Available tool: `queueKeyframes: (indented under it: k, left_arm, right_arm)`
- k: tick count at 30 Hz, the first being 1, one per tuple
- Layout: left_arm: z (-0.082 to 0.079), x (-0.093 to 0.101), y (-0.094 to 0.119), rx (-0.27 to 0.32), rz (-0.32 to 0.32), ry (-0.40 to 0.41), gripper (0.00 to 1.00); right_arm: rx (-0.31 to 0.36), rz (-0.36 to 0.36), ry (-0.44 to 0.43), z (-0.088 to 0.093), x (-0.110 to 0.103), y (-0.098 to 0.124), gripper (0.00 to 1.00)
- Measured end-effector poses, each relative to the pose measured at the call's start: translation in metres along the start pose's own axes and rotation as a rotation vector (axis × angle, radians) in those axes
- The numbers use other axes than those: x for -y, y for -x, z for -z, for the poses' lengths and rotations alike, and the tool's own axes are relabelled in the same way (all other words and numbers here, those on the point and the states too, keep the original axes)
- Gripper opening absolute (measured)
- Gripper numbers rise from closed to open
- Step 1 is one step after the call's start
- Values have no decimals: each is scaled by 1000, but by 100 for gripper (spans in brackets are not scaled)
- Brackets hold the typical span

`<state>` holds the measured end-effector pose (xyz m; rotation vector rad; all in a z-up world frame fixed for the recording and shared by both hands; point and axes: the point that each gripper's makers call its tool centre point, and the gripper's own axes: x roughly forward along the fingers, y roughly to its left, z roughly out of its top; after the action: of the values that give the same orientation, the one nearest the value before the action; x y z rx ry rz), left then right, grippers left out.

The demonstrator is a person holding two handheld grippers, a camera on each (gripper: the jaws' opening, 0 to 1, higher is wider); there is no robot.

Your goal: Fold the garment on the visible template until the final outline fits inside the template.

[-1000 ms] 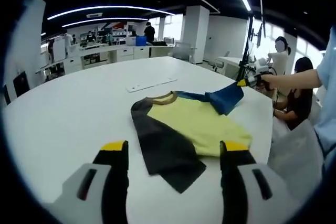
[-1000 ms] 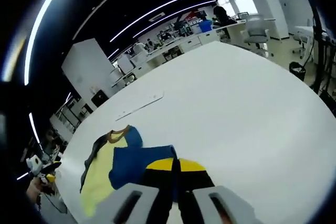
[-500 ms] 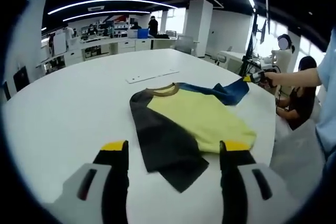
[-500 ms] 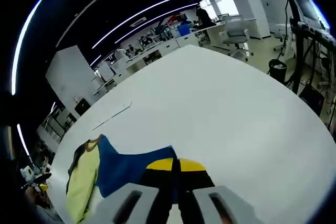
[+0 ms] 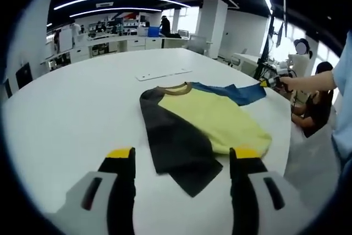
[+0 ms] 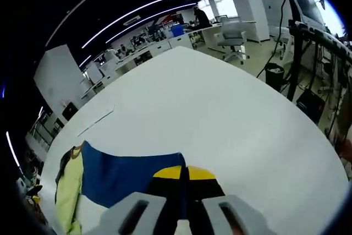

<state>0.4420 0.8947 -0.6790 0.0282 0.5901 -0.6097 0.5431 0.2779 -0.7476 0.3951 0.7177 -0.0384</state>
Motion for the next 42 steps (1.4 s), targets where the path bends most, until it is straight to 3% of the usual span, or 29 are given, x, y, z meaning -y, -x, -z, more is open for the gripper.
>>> queueKeyframes:
  k: [5,10,16,19,22,26,29,38,42]
  left_arm:
    - [7,0,3,-7,-8,11,66]
    - [11,-1,4,-15,-13,18,66]
    - [15,0,2,-18,-12,28,66]
    - [15,2,1,-17,-7,29,65]
    - [17,3,-1,-18,-4,31,65]
    - [21,6,-3,-24,3,35,64]
    - [28,9,-7,-35,6,43,64]
    - [53,18,-16,-101,-9,71,61]
    - [57,21,-17,-110,-17,66,60]
  right_arm:
    - [22,42,-7,0,16,1,0]
    - [14,51,1,5,16,-2,0]
    - [32,-6,25,5,6,-3,2]
    - [69,-29,59,-2,-2,0,17]
    - [109,-48,82,-8,-11,5,41]
    - [160,-130,173,-16,-36,11,72]
    - [171,-193,217,-13,-58,17,86]
    - [124,-292,322,14,-105,27,88]
    - [127,-352,344,17,-124,34,88]
